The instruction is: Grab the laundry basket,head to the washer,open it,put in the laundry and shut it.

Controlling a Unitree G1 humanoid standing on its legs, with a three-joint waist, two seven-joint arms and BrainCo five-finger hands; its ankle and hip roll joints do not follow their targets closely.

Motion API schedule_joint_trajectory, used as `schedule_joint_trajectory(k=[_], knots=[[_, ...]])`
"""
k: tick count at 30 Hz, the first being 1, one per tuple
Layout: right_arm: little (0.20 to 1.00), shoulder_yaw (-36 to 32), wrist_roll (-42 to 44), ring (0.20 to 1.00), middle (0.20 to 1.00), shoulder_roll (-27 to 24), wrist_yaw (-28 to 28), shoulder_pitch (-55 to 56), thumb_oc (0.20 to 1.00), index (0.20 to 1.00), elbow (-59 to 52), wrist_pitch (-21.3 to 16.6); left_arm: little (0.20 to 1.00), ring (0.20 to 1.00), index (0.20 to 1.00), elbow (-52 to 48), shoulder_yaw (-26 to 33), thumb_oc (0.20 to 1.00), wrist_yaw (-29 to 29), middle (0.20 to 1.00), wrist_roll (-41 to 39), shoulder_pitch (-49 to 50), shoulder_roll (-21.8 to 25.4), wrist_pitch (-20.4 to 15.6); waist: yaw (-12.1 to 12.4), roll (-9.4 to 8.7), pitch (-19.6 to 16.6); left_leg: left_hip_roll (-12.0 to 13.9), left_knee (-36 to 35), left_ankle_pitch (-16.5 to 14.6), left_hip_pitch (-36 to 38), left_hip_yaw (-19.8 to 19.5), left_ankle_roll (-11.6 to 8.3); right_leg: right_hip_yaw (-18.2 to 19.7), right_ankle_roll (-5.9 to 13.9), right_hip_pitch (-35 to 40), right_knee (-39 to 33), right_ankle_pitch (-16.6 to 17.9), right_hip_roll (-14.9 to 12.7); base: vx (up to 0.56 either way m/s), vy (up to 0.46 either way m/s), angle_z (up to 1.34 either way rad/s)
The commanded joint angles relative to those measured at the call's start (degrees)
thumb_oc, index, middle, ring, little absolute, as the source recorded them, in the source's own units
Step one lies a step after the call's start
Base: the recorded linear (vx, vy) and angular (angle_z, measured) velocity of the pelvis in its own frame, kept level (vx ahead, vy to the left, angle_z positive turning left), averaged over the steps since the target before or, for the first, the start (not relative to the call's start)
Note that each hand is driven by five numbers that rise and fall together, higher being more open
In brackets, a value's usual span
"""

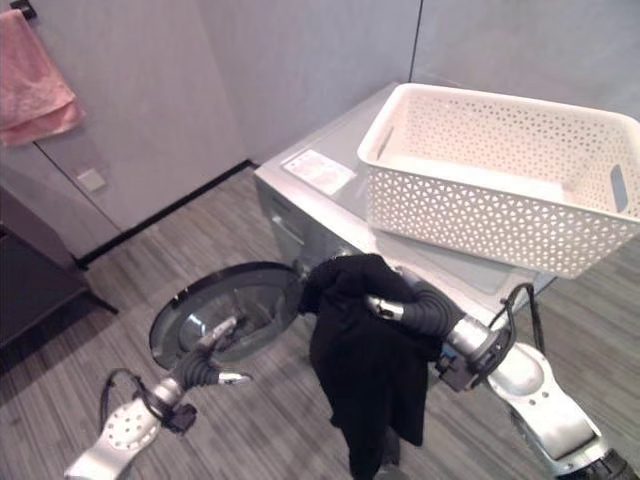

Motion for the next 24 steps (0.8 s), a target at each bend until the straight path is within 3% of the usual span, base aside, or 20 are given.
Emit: schedule_joint_trajectory(k=[1,5,15,24], knots=[[0.2,1.9,0.21,0.2,0.2,1.63,-1.42,-4.59,0.2,0.2,-2.95,-1.63,1.0,1.0,1.0,1.25,-3.09,1.0,-2.98,1.0,-1.91,-4.15,3.11,-0.55,-1.19,-4.15,-1.82,1.85,-0.55,2.19,0.7,1.75,-0.25,3.87,3.73,3.85,0.42,-5.3,-3.32,0.0,0.0,0.0],[0.2,4.28,-0.48,0.2,0.2,5.12,-3.53,-9.38,0.2,0.2,-2.23,-1.69,1.0,1.0,1.0,3.74,-7.02,1.0,-1.15,1.0,0.8,-8.44,-1.13,-0.33,-1.5,-4.36,-1.58,1.78,-0.55,1.88,0.5,1.94,-0.06,4.3,3.58,3.47,0.36,-5.31,-3.24,0.0,0.0,0.0],[0.2,5.24,-0.96,0.2,0.2,9.07,-6.68,-11.64,0.2,0.2,-1.32,-1.26,1.0,1.0,1.0,5.26,-13.73,1.0,0.04,1.0,3.97,-15.85,-6.18,0.39,-2.1,-4.76,-1.11,1.76,-0.55,1.63,0.45,2.13,0.18,4.78,3.28,3.32,0.37,-5.5,-2.9,0.0,0.0,-0.01],[0.2,5.52,-3.02,0.2,0.2,11.16,-10.04,-11.57,0.2,0.2,-0.23,0.89,1.0,1.0,1.0,4.13,-15.11,1.0,0.46,1.0,-8.24,-19.61,-10.71,2.47,-2.99,-4.91,-0.83,1.93,-0.55,1.79,0.28,2.34,0.1,5.09,3.04,3.12,0.34,-5.51,-2.58,0.0,0.0,0.0]])
